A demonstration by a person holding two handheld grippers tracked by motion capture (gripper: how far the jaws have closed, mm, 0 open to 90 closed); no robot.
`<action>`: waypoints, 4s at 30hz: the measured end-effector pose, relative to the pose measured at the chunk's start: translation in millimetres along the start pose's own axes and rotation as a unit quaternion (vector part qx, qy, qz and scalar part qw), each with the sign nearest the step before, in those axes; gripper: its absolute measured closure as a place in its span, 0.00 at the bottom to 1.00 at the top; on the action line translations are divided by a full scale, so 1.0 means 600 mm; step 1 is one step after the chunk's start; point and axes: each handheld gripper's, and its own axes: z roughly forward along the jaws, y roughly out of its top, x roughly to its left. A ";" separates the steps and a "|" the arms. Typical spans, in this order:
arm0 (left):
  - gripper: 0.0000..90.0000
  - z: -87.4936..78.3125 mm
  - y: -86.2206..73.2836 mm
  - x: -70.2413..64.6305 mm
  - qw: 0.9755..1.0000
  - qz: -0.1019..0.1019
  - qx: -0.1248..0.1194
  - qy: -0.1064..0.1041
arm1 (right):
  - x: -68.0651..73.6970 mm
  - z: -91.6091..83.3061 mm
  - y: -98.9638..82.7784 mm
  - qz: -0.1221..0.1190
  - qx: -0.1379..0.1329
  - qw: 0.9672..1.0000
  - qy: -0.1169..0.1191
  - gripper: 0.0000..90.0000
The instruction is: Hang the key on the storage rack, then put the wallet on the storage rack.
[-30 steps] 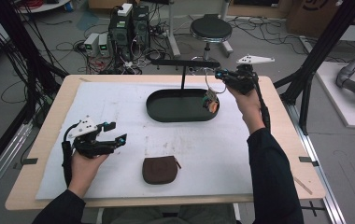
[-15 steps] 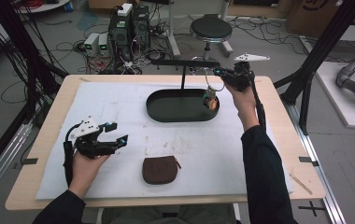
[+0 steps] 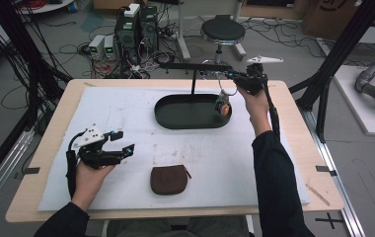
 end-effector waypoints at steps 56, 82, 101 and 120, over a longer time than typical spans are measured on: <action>0.34 -0.009 0.002 0.007 1.000 0.015 0.007 0.011 | 0.026 -0.153 -0.055 -0.048 0.018 0.998 -0.027 0.49; 0.34 0.008 0.003 0.021 0.999 0.018 0.019 0.032 | 0.021 -0.241 -0.239 0.000 -0.025 1.000 -0.001 0.36; 0.34 0.024 0.012 0.008 0.999 0.027 0.018 0.009 | 0.013 -0.232 -0.267 -0.015 0.023 0.999 -0.030 0.30; 0.36 0.024 0.004 -0.020 0.998 0.009 0.023 -0.062 | 0.002 -0.217 -0.268 -0.017 0.029 0.999 -0.042 0.31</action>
